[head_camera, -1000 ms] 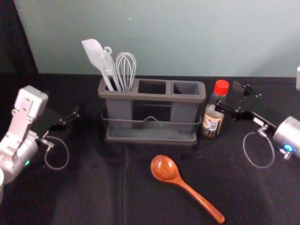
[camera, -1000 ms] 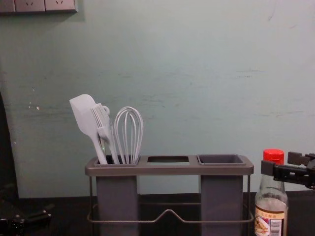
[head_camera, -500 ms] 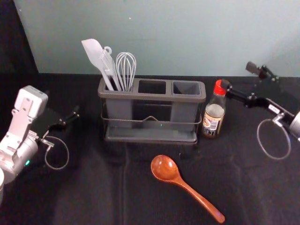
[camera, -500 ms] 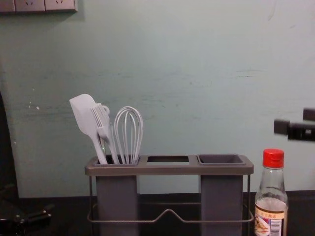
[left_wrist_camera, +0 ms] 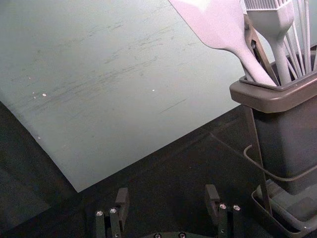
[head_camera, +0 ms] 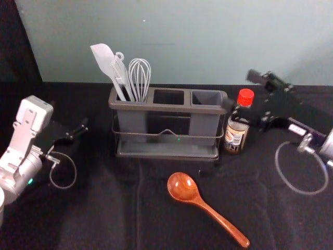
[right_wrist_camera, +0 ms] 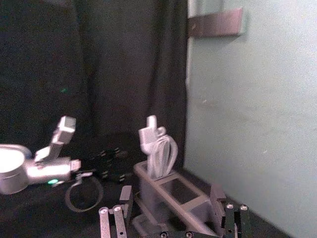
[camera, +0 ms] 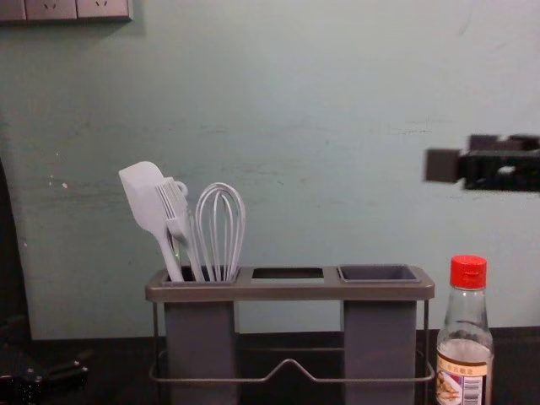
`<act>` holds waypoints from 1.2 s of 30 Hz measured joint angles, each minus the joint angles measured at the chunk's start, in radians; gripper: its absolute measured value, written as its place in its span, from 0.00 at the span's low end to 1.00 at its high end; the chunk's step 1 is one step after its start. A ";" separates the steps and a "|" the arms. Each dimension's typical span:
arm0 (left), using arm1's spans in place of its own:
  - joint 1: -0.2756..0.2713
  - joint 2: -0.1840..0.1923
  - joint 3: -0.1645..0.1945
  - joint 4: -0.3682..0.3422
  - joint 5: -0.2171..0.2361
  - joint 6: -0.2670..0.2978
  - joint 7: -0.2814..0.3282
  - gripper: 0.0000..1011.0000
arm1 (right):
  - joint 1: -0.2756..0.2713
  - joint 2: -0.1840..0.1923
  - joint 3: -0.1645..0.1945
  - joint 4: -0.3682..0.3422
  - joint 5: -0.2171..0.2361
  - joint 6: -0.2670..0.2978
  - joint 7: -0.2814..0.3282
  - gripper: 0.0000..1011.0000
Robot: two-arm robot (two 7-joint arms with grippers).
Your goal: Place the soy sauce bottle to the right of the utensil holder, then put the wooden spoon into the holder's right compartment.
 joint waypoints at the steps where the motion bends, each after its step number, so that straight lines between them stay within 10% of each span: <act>1: 0.000 0.000 0.000 0.000 0.000 0.000 0.000 0.99 | -0.001 0.005 -0.015 -0.023 0.001 0.031 -0.011 0.99; 10: 0.000 0.000 0.000 0.000 0.000 0.000 0.000 0.99 | 0.054 0.016 -0.173 -0.114 -0.051 0.305 -0.129 0.99; 20: 0.000 0.000 0.000 0.000 0.000 0.000 0.000 0.99 | 0.145 -0.053 -0.309 -0.072 -0.040 0.645 -0.222 0.99; 36: 0.000 0.000 0.000 0.000 0.000 0.000 0.000 0.99 | 0.271 -0.087 -0.455 0.076 -0.186 0.729 -0.190 0.99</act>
